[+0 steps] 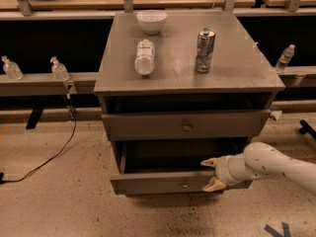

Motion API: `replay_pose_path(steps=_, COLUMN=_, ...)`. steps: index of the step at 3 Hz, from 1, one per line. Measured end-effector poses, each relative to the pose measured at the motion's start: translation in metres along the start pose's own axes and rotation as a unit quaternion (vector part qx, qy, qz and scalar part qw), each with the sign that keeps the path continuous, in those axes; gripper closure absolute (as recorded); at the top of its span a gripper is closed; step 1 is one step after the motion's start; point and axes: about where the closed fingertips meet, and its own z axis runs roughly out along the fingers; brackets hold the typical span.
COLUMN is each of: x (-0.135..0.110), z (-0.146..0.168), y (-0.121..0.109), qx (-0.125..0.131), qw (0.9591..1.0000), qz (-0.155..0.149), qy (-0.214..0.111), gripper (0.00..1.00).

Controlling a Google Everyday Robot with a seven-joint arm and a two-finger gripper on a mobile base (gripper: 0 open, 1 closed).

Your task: Open middle drawer

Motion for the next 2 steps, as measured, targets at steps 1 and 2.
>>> replay_pose_path(steps=1, x=-0.005, z=0.018, y=-0.016, qx=0.007, qw=0.9999, qz=-0.008, qy=0.002, gripper=0.40)
replay_pose_path(steps=2, x=-0.010, z=0.048, y=-0.018, qx=-0.016, qw=0.9998, qz=-0.011, qy=0.000, gripper=0.38)
